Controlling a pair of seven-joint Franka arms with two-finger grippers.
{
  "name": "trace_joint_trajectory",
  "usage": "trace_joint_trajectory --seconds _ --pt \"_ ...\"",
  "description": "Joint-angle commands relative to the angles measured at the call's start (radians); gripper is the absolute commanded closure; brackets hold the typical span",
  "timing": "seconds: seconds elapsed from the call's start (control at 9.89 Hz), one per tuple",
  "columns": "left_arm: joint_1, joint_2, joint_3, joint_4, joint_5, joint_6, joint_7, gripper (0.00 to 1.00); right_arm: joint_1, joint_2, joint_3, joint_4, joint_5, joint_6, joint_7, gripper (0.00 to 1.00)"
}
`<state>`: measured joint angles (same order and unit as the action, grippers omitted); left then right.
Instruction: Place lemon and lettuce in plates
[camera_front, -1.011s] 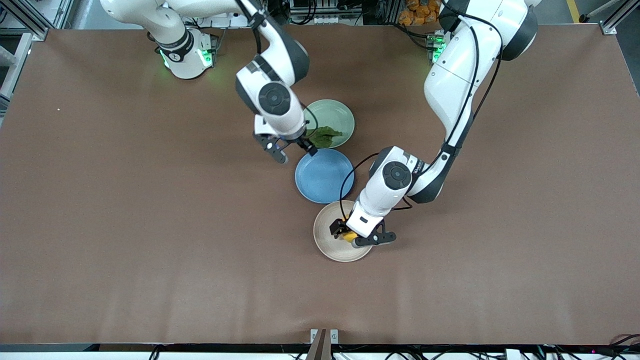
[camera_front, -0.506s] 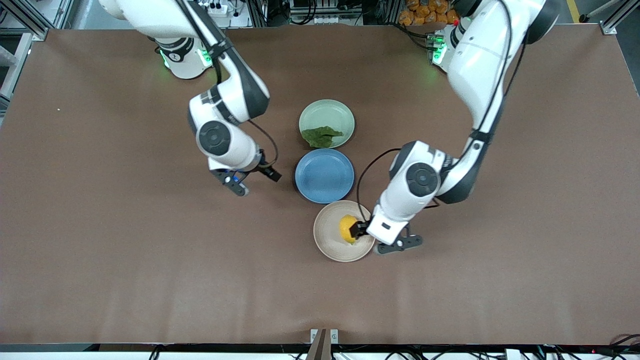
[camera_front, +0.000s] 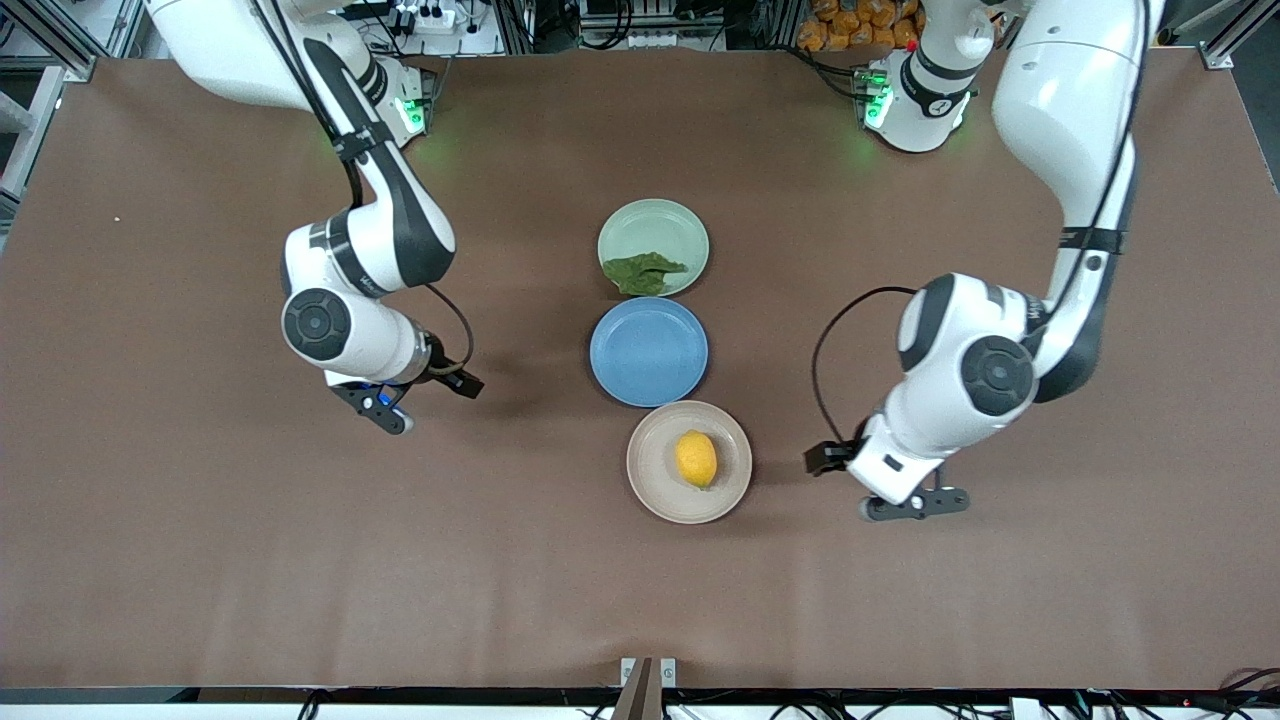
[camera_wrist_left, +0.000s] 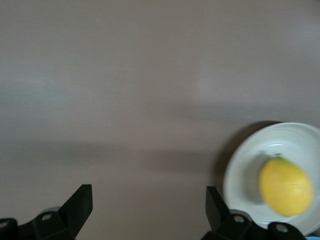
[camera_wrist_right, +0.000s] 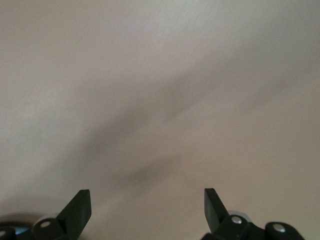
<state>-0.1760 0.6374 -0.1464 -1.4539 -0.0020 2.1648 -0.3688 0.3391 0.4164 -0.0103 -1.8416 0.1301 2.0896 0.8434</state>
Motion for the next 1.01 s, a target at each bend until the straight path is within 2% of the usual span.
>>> trace_joint_trajectory --seconds 0.0,0.4,0.61,0.71,0.91 --pt "0.073 -0.065 0.002 -0.129 -0.004 0.003 0.114 0.00 -0.076 -0.010 0.018 -0.008 -0.027 -0.008 -0.079 0.00" --pt "0.115 -0.136 0.083 -0.227 0.023 0.009 0.232 0.00 -0.210 -0.011 0.016 -0.033 -0.027 -0.014 -0.327 0.00" --pt "0.124 -0.177 0.091 -0.259 0.025 0.009 0.241 0.00 -0.279 -0.027 0.016 -0.070 -0.029 -0.003 -0.487 0.00" --pt "0.130 -0.201 0.091 -0.269 0.033 0.007 0.242 0.00 -0.299 -0.045 0.015 -0.093 -0.030 0.004 -0.542 0.00" --pt "0.139 -0.257 0.090 -0.270 0.033 -0.008 0.242 0.00 -0.305 -0.144 0.010 -0.200 -0.050 0.068 -0.592 0.00"
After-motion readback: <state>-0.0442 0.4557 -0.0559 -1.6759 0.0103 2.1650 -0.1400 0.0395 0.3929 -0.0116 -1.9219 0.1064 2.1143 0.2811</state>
